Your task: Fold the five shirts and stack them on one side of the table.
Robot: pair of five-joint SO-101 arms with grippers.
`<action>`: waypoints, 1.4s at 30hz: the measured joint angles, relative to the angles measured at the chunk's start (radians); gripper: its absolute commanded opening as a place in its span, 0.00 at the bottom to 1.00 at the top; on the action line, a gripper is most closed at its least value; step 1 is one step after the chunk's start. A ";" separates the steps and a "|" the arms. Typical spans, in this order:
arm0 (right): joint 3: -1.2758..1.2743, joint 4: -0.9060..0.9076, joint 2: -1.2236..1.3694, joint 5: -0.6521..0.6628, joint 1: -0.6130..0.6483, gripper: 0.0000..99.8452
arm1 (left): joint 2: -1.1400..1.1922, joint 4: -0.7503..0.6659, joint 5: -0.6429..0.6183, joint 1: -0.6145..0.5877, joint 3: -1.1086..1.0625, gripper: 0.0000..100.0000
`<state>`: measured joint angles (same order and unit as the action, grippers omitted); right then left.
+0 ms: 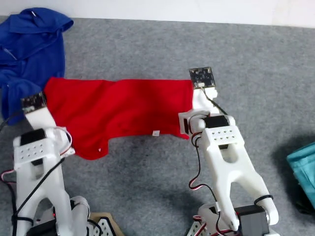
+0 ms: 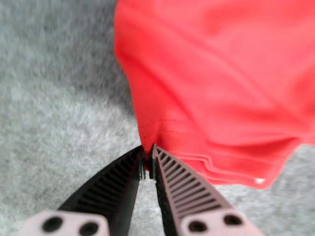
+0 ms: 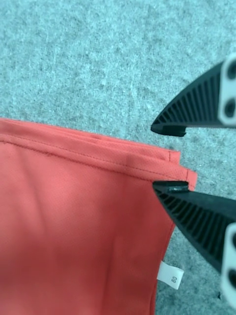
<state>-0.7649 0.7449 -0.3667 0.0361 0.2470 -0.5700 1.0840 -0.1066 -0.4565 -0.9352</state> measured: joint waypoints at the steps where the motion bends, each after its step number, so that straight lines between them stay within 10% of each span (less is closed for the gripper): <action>1: 0.000 0.000 0.000 0.000 0.000 0.16 | 0.000 0.009 -0.006 0.012 0.021 0.01; 18: 0.000 0.000 0.000 0.000 0.000 0.16 | 0.167 -0.181 -0.307 0.101 0.175 0.01; 42: -0.044 -0.046 0.000 0.000 0.015 0.16 | 0.767 -0.206 -0.319 0.101 0.649 0.01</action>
<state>-0.8094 0.6989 -0.3667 0.0361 0.2624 0.1972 0.8784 -0.4258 -0.3552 -0.2862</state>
